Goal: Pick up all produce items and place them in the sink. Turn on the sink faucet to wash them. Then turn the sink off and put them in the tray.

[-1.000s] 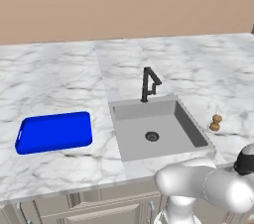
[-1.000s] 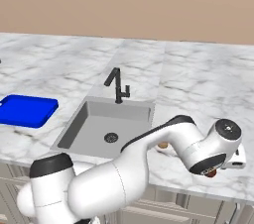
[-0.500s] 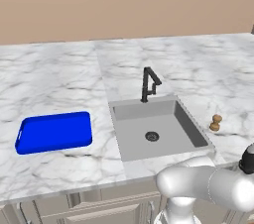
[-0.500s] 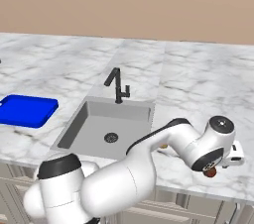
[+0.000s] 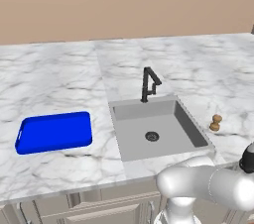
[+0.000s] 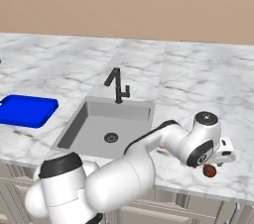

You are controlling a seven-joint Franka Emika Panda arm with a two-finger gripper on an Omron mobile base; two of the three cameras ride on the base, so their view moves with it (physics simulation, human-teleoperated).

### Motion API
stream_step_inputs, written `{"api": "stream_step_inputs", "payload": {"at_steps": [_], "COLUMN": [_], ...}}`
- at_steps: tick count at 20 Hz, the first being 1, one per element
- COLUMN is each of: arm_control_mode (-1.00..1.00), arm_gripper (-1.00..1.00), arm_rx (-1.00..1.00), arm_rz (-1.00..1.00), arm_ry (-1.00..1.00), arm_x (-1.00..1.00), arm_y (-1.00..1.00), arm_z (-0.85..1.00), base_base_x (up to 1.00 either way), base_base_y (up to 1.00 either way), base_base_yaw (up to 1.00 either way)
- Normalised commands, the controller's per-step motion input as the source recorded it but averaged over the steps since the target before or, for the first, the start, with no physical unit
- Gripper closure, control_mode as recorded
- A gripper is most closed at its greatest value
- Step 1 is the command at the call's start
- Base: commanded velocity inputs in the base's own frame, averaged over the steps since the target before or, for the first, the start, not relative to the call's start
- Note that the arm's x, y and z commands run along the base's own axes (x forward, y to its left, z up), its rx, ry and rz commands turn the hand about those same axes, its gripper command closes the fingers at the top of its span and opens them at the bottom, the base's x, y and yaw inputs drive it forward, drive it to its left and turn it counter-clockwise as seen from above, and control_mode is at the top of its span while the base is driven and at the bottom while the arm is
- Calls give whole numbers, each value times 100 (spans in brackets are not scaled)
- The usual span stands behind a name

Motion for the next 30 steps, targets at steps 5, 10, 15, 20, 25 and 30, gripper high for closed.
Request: {"api": "stream_step_inputs", "payload": {"at_steps": [5, 10, 15, 20, 25, 30], "arm_control_mode": [-100, -100, -100, -100, -100, -100], "arm_gripper": [-100, -100, -100, -100, -100, -100], "arm_rx": [-7, -3, -1, 0, 0, 0], "arm_rz": [0, 1, 3, 3, 1, 2], "arm_ry": [6, 6, 7, 6, 7, 6], "arm_x": [12, 30, 26, 12, 5, 5], "arm_y": [5, -2, -10, -11, -16, -5], "arm_z": [-17, -7, -11, -18, -21, -22], "base_base_x": [0, 0, 0, 0, 0, 0], "base_base_y": [0, 0, 0, 0, 0, 0], "base_base_yaw": [0, 0, 0, 0, 0, 0]}}
